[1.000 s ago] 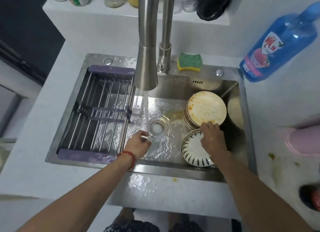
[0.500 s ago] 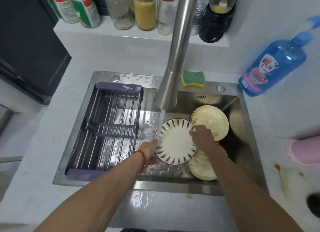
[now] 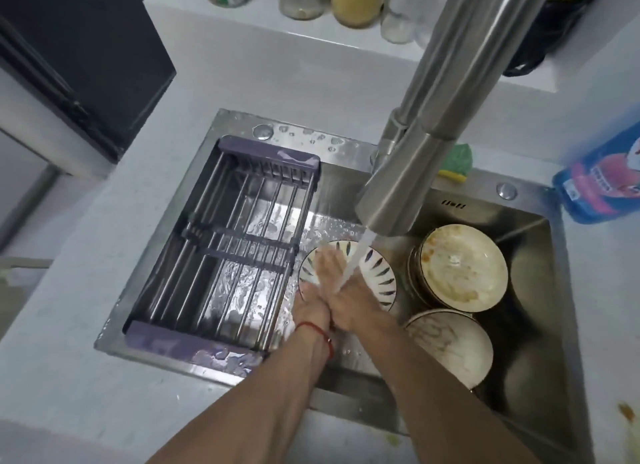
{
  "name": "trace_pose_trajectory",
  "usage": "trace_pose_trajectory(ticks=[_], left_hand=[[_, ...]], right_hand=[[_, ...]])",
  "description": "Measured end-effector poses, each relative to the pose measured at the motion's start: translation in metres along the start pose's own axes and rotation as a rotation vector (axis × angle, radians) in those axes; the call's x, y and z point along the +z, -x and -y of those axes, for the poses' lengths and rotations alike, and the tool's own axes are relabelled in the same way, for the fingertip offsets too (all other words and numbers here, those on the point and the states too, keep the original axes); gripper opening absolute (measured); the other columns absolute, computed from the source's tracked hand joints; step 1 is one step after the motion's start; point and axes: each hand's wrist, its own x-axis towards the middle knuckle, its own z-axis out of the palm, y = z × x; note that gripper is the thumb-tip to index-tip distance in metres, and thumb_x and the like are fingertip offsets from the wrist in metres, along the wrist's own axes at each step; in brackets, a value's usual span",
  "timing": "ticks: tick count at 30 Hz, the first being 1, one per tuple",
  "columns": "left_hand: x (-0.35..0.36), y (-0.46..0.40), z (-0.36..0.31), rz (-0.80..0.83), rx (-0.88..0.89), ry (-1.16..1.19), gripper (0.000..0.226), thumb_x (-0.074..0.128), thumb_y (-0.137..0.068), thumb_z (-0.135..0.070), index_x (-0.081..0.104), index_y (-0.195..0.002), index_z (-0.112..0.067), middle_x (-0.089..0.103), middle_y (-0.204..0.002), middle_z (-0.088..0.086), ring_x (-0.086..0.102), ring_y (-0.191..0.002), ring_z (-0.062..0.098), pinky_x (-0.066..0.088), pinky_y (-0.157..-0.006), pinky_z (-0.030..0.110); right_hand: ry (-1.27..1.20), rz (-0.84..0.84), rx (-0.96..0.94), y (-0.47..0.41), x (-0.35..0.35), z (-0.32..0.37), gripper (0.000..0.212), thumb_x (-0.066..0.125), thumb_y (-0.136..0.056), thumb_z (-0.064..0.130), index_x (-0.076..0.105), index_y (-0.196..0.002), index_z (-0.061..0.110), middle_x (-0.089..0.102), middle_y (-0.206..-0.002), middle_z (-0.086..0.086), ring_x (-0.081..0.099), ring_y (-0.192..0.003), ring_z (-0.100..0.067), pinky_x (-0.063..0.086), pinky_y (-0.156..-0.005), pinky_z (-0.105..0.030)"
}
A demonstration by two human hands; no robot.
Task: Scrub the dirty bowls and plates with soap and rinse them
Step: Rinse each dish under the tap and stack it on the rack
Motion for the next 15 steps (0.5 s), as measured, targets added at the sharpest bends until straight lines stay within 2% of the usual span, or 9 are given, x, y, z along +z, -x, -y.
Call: trace_pose_trajectory(ticks=[2, 4, 6, 8, 10, 11, 13, 14, 15], left_hand=[[-0.002, -0.014, -0.002, 0.013, -0.006, 0.046, 0.048, 0.041, -0.109, -0.048, 0.066, -0.122, -0.009, 0.074, -0.100, 0.013, 0.072, -0.097, 0.028, 0.058, -0.099, 0.047], [-0.004, -0.023, -0.004, -0.009, 0.013, -0.037, 0.057, 0.042, -0.107, -0.053, 0.065, -0.125, -0.005, 0.074, -0.098, 0.013, 0.073, -0.095, 0.029, 0.059, -0.096, 0.047], [-0.005, -0.028, -0.002, -0.070, 0.030, -0.146, 0.066, 0.039, -0.107, -0.055, 0.058, -0.134, 0.002, 0.071, -0.110, 0.015, 0.070, -0.100, 0.029, 0.057, -0.095, 0.043], [-0.004, -0.031, 0.004, -0.099, 0.051, -0.213, 0.064, 0.038, -0.107, -0.054, 0.055, -0.139, -0.001, 0.067, -0.122, 0.015, 0.064, -0.111, 0.029, 0.051, -0.099, 0.037], [-0.002, -0.039, 0.010, -0.028, 0.034, -0.111, 0.058, 0.038, -0.107, -0.055, 0.064, -0.127, -0.007, 0.071, -0.113, 0.009, 0.068, -0.099, 0.022, 0.054, -0.094, 0.033], [-0.002, -0.045, 0.012, 0.006, 0.011, -0.059, 0.056, 0.038, -0.107, -0.055, 0.066, -0.118, -0.008, 0.074, -0.109, 0.010, 0.070, -0.094, 0.020, 0.057, -0.094, 0.034], [-0.001, -0.051, 0.011, -0.031, -0.048, -0.002, 0.058, 0.044, -0.105, -0.056, 0.069, -0.105, -0.004, 0.075, -0.094, 0.016, 0.073, -0.085, 0.021, 0.062, -0.083, 0.038], [-0.003, -0.054, 0.011, -0.058, -0.064, 0.011, 0.059, 0.048, -0.103, -0.057, 0.070, -0.106, -0.003, 0.076, -0.088, 0.016, 0.074, -0.080, 0.024, 0.064, -0.071, 0.037], [-0.004, -0.054, 0.010, -0.074, -0.073, -0.007, 0.061, 0.050, -0.101, -0.059, 0.071, -0.111, -0.003, 0.076, -0.086, 0.013, 0.074, -0.079, 0.025, 0.061, -0.063, 0.032]], right_hand=[[-0.022, 0.164, -0.174, 0.013, 0.004, -0.011, 0.065, 0.034, -0.111, 0.036, 0.000, -0.165, 0.024, -0.009, -0.170, 0.010, -0.022, -0.152, -0.014, -0.014, -0.125, -0.036], [0.091, 0.234, -0.230, 0.029, 0.005, -0.035, 0.060, 0.028, -0.112, 0.037, -0.002, -0.164, 0.031, -0.005, -0.171, 0.009, -0.016, -0.154, -0.014, -0.005, -0.128, -0.041], [0.173, 0.164, -0.083, 0.023, 0.004, -0.052, 0.057, 0.024, -0.110, 0.030, 0.010, -0.165, 0.020, -0.003, -0.172, -0.007, -0.006, -0.158, -0.030, 0.005, -0.128, -0.046], [0.223, 0.075, 0.033, 0.003, 0.007, -0.045, 0.062, 0.019, -0.106, 0.029, 0.009, -0.164, 0.010, -0.018, -0.168, -0.013, -0.012, -0.156, -0.037, 0.003, -0.128, -0.050], [0.085, 0.026, -0.047, -0.013, 0.015, -0.021, 0.064, 0.016, -0.107, 0.046, -0.005, -0.164, 0.025, -0.029, -0.163, -0.001, -0.024, -0.154, -0.029, -0.008, -0.127, -0.047], [-0.022, 0.012, -0.102, -0.012, 0.016, -0.009, 0.062, 0.014, -0.107, 0.052, -0.007, -0.163, 0.034, -0.023, -0.167, 0.004, -0.024, -0.154, -0.023, -0.011, -0.127, -0.042], [-0.088, 0.067, -0.243, 0.007, 0.014, -0.008, 0.056, 0.020, -0.111, 0.045, 0.000, -0.163, 0.038, 0.000, -0.171, 0.007, -0.016, -0.154, -0.012, -0.013, -0.124, -0.027], [-0.021, 0.087, -0.326, 0.017, 0.015, -0.020, 0.054, 0.022, -0.113, 0.038, 0.008, -0.164, 0.032, 0.012, -0.171, 0.004, -0.008, -0.155, -0.011, -0.013, -0.121, -0.021], [0.074, 0.086, -0.357, 0.026, 0.016, -0.034, 0.054, 0.020, -0.112, 0.036, 0.017, -0.164, 0.022, 0.022, -0.169, -0.002, 0.001, -0.156, -0.016, -0.011, -0.124, -0.022]])
